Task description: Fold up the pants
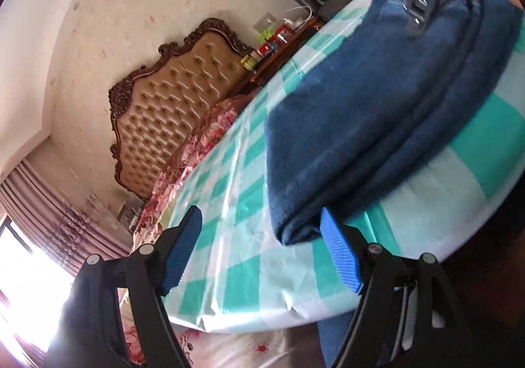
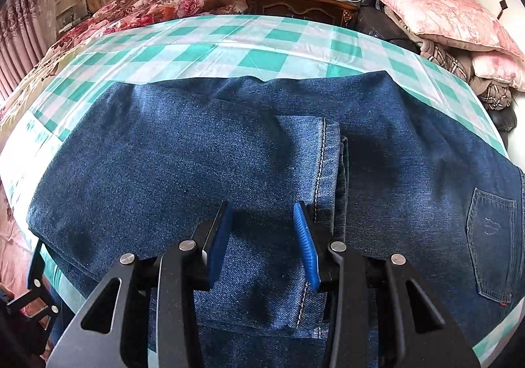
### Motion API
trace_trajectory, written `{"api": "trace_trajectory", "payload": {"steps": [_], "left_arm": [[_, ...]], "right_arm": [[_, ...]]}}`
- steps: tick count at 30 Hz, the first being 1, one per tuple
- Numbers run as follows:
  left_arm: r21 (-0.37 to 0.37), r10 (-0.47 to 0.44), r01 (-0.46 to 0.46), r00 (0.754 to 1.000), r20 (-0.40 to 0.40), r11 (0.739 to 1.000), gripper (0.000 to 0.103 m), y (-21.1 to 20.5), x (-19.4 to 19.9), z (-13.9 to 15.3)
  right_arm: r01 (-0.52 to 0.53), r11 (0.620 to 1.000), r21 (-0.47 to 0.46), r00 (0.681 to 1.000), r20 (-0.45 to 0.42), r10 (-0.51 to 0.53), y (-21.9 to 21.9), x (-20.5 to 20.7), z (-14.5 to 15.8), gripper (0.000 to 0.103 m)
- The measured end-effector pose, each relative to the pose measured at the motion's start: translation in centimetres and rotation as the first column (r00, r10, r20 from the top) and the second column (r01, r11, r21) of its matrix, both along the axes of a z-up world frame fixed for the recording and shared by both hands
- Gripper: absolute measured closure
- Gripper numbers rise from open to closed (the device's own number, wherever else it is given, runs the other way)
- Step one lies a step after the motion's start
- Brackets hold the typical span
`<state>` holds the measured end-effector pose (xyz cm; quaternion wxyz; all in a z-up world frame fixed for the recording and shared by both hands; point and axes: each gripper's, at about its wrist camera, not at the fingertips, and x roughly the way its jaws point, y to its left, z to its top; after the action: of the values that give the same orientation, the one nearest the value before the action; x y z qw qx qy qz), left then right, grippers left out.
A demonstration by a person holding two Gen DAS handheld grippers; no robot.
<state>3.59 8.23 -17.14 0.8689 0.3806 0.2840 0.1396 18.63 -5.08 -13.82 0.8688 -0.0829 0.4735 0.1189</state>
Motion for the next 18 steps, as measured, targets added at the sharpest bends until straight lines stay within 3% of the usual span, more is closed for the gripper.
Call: {"api": "trace_trajectory", "payload": {"steps": [2,5,9,11,14,16,18], "left_arm": [[0.025,-0.003,0.003,1.0,0.005,1.0,0.028,-0.3,0.3,0.2],[0.103,0.0,0.005,0.999,-0.048,0.995,0.028,-0.2,0.7,-1.0],[0.119,-0.01,0.016,0.999,-0.054,0.993,0.028,0.8,0.2,-0.8],[0.196,-0.041,0.05,0.998,-0.052,0.979,0.028,0.4,-0.1,-1.1],[0.162,-0.043,0.058,0.995,-0.094,0.985,0.028,0.8,0.3,-1.2],[0.225,-0.065,0.089,0.992,-0.112,0.97,0.027,0.9,-0.1,-2.1],[0.234,-0.056,0.08,0.993,-0.106,0.969,0.028,0.7,-0.6,-1.3]], "right_arm": [[-0.003,1.0,0.001,1.0,0.001,0.003,-0.1,-0.1,0.0,0.065],[-0.009,1.0,0.002,1.0,-0.003,0.009,-0.1,0.0,0.0,0.065],[-0.02,1.0,0.011,1.0,-0.007,0.02,-0.2,0.0,0.1,0.065],[-0.015,1.0,0.004,1.0,-0.009,0.015,-0.2,0.0,0.1,0.065],[-0.017,1.0,0.002,1.0,-0.011,0.017,-0.2,0.0,0.1,0.065],[-0.019,1.0,0.002,1.0,-0.015,0.019,-0.2,0.0,0.1,0.065],[-0.026,1.0,0.003,1.0,-0.014,0.026,-0.3,0.0,0.1,0.065]]}}
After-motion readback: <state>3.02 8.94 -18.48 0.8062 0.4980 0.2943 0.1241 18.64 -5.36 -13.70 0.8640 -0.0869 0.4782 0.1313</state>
